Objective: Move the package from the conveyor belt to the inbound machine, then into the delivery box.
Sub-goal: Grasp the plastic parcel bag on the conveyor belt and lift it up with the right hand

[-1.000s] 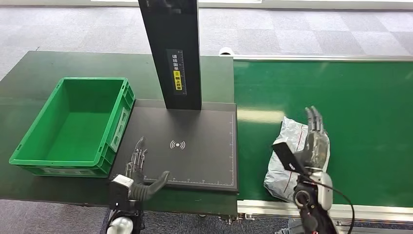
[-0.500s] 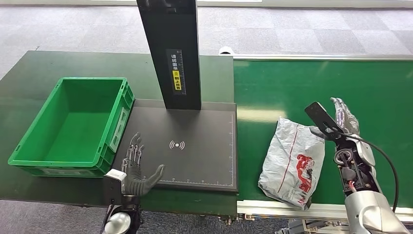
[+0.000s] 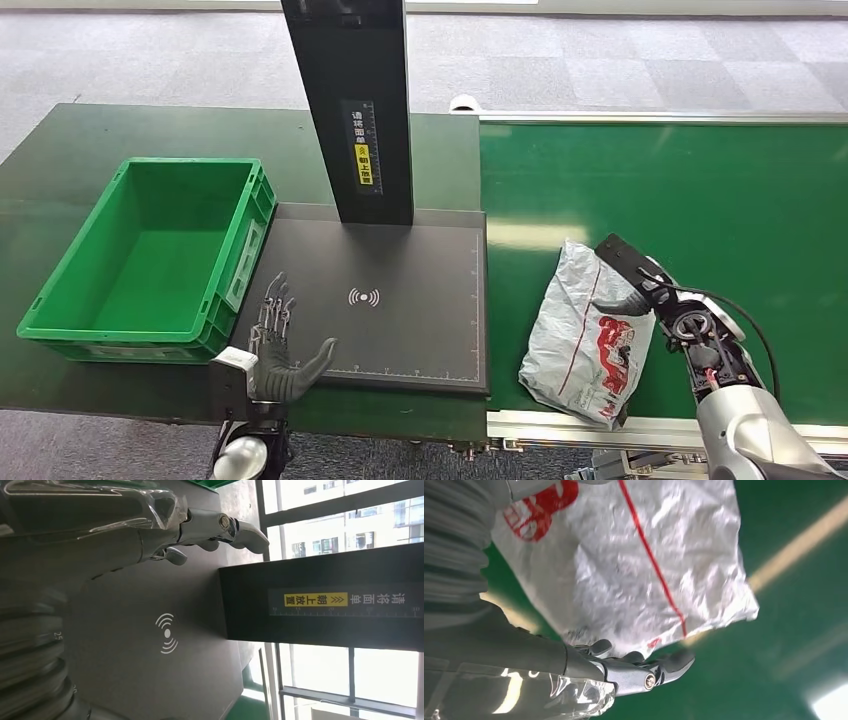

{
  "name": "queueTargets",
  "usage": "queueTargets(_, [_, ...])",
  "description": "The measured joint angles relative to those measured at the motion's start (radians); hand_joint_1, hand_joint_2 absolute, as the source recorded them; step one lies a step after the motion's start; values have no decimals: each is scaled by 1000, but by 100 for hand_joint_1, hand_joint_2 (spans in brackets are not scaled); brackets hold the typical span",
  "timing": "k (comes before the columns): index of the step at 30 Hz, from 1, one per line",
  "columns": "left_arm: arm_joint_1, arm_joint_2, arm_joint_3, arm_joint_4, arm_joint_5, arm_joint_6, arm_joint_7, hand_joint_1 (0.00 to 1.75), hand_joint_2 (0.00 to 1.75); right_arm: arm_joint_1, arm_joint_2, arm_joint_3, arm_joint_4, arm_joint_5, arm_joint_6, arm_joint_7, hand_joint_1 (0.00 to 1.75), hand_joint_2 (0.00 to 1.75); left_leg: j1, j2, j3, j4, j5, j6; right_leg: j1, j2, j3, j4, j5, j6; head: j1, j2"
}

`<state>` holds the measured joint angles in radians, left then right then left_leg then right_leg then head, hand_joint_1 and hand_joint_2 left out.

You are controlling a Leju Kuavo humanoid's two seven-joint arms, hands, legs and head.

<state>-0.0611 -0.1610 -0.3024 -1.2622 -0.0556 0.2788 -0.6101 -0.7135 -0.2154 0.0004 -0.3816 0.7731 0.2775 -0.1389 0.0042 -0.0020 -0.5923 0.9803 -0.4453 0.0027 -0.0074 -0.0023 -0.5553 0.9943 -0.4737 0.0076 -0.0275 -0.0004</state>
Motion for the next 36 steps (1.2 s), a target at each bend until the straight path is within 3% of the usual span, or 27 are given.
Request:
queueTargets(14, [-5,-8,1,2,-8,6,6,0,175,30,81,69,21,35,15,-7,0,175,0,1,-1,0,0,0,0,0,-1,0,0,0,0,0])
queueTargets(20, [-29,-18,-2,16,-53,74,12,0,175,90,167,187,20,138,-134,88,0,175,2,2,1,0,0,-1,2,1,0,0,0,-1,0,0])
queueTargets(23, [-33,-22,-5,21,-62,81,16,0,175,108,196,239,18,148,-159,104,0,175,3,3,2,0,-1,-1,2,2,0,0,-1,-1,0,0])
queueTargets(24, [-35,-23,-7,23,-67,82,18,0,175,114,202,252,17,149,-159,108,26,175,3,3,2,0,-1,-1,2,2,0,0,-1,-1,0,0])
queueTargets(27, [-44,-29,-15,35,-84,88,26,0,175,144,216,289,8,151,-167,131,154,175,3,4,5,0,-2,-2,2,3,2,0,-2,-2,0,0])
queueTargets(28, [-47,-33,-17,40,-89,90,28,0,175,155,221,301,4,151,-176,145,172,175,3,4,7,0,-3,-2,2,3,3,0,-2,-2,0,0])
queueTargets(36, [-70,-46,-21,74,-95,100,29,0,175,221,230,350,-80,130,-234,251,175,175,3,5,20,0,-8,-3,2,3,17,-1,-7,-2,0,0])
